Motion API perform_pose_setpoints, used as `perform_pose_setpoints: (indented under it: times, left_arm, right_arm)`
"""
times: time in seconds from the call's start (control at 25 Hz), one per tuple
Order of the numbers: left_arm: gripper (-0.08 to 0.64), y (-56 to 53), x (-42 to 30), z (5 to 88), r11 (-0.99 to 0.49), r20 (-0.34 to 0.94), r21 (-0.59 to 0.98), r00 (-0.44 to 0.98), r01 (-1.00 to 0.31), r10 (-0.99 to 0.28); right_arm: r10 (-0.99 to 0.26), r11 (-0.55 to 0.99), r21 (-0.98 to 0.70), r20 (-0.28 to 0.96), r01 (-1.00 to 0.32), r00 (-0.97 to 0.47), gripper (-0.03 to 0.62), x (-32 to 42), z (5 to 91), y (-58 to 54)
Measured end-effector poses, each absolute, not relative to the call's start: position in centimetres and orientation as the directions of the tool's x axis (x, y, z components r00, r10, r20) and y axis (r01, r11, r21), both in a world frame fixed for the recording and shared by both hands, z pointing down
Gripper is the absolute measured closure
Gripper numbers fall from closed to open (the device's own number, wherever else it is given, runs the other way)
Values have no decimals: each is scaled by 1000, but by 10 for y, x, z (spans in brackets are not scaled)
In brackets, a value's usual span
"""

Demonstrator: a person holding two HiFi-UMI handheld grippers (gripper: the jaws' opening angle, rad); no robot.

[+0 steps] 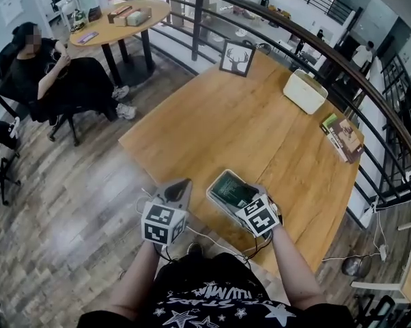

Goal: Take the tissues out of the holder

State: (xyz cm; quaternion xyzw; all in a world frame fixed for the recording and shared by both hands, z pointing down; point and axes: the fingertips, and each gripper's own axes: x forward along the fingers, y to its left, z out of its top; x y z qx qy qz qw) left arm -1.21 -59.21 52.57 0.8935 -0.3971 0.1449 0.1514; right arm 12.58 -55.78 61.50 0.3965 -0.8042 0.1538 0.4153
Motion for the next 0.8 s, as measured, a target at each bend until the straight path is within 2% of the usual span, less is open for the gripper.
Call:
perform_pose_setpoints:
  times: [0.52,0.8]
  left_arm:
    - [548,-600,-22,525,-612,376,164,623,-774,-686]
    - [548,-596,-24,527,-602,376,173,617,-779,-691]
  right_arm:
    - [-355,666,46,897,-744,-262,258,121,632,-565]
    - [-349,672,53,902,-739,-253,247,115,635,-573]
